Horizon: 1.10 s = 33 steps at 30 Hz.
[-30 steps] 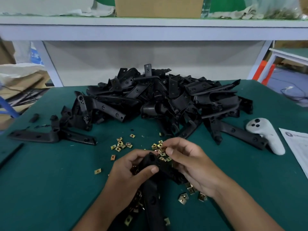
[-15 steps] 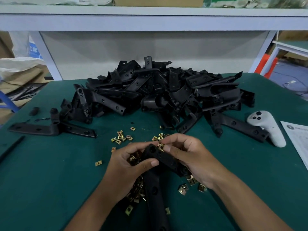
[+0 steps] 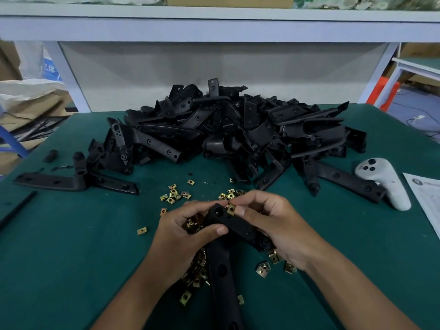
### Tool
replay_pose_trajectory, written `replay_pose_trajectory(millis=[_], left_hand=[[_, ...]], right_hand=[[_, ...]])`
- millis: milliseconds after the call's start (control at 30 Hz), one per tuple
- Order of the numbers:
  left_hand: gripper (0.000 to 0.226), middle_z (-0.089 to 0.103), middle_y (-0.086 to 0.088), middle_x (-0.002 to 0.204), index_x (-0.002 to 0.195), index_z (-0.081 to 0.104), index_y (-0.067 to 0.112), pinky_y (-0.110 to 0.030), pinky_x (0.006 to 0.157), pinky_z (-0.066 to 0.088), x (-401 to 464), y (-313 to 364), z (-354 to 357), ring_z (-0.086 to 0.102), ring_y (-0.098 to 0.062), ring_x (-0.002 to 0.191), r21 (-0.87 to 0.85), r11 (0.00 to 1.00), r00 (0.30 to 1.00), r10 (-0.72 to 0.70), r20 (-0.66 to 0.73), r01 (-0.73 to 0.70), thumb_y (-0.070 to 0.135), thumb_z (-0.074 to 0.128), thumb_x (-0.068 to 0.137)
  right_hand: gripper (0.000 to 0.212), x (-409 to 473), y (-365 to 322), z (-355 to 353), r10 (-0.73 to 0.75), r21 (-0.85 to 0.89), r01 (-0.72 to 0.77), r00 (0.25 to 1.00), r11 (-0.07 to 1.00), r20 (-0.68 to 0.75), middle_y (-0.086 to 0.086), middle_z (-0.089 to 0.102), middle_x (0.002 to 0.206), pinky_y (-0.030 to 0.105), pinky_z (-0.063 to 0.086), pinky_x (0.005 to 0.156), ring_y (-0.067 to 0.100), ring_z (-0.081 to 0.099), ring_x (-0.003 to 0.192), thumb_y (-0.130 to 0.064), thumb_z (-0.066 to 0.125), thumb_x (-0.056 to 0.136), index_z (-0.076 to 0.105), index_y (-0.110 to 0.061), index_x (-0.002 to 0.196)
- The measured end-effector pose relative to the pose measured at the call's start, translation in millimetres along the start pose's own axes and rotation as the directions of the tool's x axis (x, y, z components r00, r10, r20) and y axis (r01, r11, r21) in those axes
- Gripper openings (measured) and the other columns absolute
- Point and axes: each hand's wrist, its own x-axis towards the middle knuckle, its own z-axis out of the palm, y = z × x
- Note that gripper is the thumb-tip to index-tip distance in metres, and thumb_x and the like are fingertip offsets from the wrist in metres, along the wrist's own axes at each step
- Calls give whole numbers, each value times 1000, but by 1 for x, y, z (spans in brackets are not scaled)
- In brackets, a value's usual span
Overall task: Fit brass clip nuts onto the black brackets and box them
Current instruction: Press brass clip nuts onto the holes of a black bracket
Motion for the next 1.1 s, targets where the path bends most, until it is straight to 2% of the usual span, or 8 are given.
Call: replay_pose_trajectory(millis=[200,367,500,633,800,933,1033,1100], left_hand=[[42,76,-1,111,110,78,34,-21,88,55,0,1,1,71,-18,107,-7,1000,1000,12,-12,-12,50,86,71],[40,78,4,104,102,78,36,-21,83,57,-1,2,1,73,-14,99,7,1000,999,1,-47,0,55,86,68],[32,75,6,88,96,77,32,-19,75,57,-1,1,1,73,-10,85,-20,999,999,-45,-29,45,38,88,66],[25,74,4,83,89,76,27,-19,73,57,-1,2,-1,72,-10,80,-21,997,997,-71,-12,71,27,92,69],[19,77,-3,90,92,77,22,-20,75,57,-1,7,-4,73,-14,84,28,997,997,-70,-35,71,21,81,73],[18,76,-3,94,93,77,17,-21,76,56,-2,12,-4,72,-15,88,-39,994,995,-101,-6,101,27,84,79],[23,75,0,96,97,76,19,-21,79,56,-3,14,-5,71,-14,91,-89,987,991,-130,31,133,34,77,79],[25,73,-2,99,100,74,19,-23,81,56,-2,13,-6,70,-17,95,-115,980,986,-157,52,162,35,76,81]], right_hand=[[20,-2,-6,1,-6,15,6,999,1000,39,4,76,106,23,57,82,17,72,97,-29,70,89,78,-19,103],[26,-5,-12,1,-8,38,5,996,999,88,4,76,112,23,57,83,20,73,105,-38,61,96,78,-23,109],[26,-6,-12,1,-54,-11,56,993,998,109,2,76,114,21,55,85,17,72,107,-37,57,99,77,-26,109],[26,-5,-7,0,-92,-94,102,990,990,109,1,76,114,20,53,88,17,71,109,-34,56,101,77,-22,110],[33,-4,-5,-3,-62,-64,75,982,995,179,3,72,123,30,53,100,21,67,117,-38,51,101,74,-23,120],[38,2,1,-7,14,164,-30,995,986,99,10,69,121,31,52,89,23,62,108,-9,39,95,68,-10,119],[41,6,6,-11,91,313,-97,995,945,33,19,69,122,37,50,95,29,60,109,18,32,95,63,-2,114],[40,7,5,-13,117,351,-124,992,928,42,21,69,125,35,53,99,28,63,110,21,37,96,60,-1,121]])
